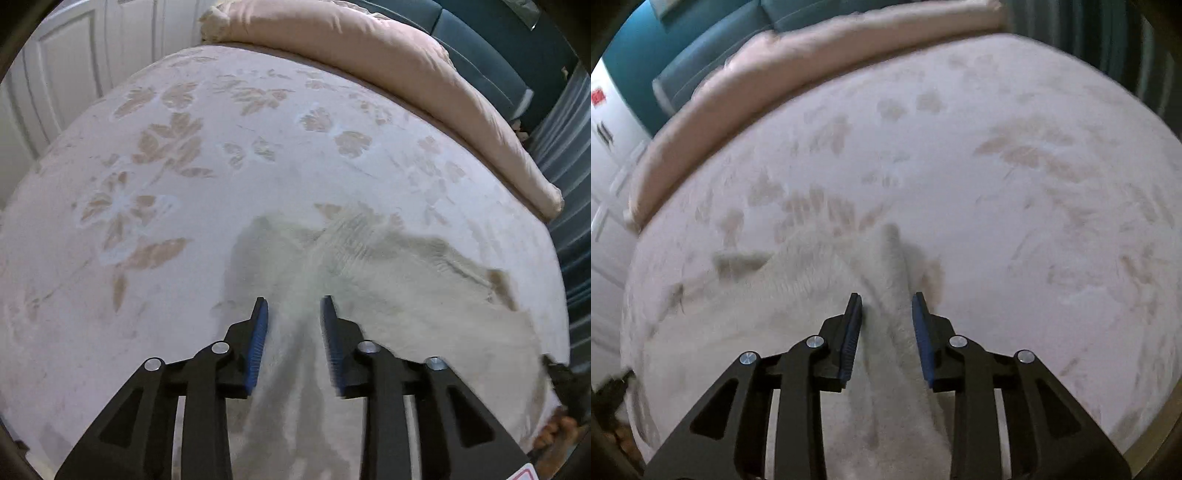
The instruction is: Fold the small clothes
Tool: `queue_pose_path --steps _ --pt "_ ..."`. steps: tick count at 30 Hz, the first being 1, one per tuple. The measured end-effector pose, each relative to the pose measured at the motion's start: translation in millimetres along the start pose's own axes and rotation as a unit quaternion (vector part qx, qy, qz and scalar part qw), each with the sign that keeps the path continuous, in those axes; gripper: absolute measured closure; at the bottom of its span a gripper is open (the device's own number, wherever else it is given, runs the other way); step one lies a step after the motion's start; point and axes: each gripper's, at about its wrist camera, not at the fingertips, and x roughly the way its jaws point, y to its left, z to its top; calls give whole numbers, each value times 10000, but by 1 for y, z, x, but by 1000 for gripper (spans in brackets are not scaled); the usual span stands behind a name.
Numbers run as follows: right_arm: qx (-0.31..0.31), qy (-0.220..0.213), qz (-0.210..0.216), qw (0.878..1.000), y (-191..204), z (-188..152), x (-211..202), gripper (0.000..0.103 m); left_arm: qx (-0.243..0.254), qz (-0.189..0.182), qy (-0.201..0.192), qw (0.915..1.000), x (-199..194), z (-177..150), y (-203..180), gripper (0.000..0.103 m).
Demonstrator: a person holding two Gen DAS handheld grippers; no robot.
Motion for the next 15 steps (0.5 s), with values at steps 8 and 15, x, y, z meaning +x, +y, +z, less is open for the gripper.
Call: queue_pose_path --steps 8,15 --pt "-1364 460 1730 9743 107 -70 -50 74 414 -1174 -49 9922 -51 -58 -69 63" --pt "-2099 951 1335 9639 105 -138 -18 79 998 -621 626 9911 -19 -114 -77 63"
